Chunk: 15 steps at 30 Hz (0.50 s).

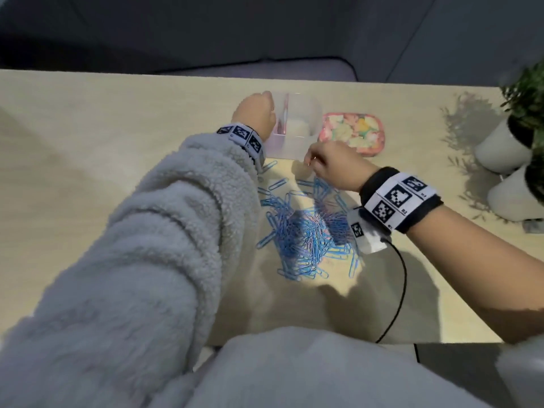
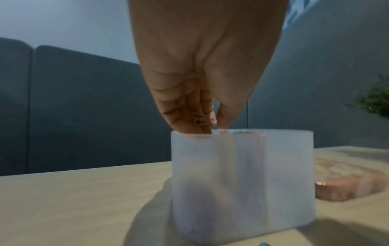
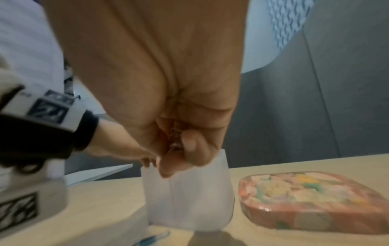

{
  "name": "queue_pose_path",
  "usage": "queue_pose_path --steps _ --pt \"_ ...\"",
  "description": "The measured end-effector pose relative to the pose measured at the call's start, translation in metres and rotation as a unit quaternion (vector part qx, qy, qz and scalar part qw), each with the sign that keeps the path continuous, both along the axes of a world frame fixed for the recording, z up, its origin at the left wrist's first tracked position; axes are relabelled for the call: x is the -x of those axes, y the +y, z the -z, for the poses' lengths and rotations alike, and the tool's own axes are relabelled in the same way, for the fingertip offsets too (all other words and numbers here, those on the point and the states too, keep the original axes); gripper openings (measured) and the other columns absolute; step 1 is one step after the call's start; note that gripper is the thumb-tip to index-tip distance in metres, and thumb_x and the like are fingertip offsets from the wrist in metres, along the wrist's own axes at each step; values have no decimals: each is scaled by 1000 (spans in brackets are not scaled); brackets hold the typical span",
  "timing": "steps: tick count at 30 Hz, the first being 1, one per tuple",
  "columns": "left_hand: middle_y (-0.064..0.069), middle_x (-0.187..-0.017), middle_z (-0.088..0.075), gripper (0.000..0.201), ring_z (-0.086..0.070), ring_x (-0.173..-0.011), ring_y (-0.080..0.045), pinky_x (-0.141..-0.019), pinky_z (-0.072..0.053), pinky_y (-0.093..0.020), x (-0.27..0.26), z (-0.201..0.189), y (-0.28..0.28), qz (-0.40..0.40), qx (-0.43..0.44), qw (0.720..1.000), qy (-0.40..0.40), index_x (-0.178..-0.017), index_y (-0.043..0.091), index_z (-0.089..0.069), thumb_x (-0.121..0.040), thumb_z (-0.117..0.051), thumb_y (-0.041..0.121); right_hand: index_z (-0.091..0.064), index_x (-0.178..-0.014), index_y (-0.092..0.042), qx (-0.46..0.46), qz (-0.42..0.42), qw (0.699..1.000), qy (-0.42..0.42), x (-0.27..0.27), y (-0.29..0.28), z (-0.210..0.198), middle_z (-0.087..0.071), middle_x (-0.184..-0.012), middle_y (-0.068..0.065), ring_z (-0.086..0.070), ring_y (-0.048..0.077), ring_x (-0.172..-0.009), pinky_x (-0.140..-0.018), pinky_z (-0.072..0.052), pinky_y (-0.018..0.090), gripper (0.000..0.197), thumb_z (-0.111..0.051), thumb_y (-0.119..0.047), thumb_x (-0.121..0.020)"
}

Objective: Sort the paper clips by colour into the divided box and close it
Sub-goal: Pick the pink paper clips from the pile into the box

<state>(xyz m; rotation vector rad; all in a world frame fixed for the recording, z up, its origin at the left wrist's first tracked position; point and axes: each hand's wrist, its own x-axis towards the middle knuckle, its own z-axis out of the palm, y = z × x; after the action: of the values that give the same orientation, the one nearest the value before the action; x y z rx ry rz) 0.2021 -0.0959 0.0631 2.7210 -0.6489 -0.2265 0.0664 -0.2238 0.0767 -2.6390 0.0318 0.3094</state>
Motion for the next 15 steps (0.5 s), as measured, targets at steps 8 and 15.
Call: queue_pose_path --steps 8,15 --pt "-23 -128 -53 31 -40 -130 -39 -111 -23 -33 42 32 48 90 146 983 -72 -113 -2 -58 -89 -44 11 -64 -84 -4 -42 82 993 -71 -87 24 -12 -68 -104 19 -61 30 -93 -82 -45 30 23 -44 -12 -90" --pt "-10 -95 -60 12 -52 -94 -30 -84 -42 -39 112 62 102 87 60 994 15 -93 10 -63 -88 -53 14 -49 -130 -11 -74 75 994 -6 -127 48 6 -47 -138 8 -56 22 -102 -58 -43 15 39 -38 -8 -93"
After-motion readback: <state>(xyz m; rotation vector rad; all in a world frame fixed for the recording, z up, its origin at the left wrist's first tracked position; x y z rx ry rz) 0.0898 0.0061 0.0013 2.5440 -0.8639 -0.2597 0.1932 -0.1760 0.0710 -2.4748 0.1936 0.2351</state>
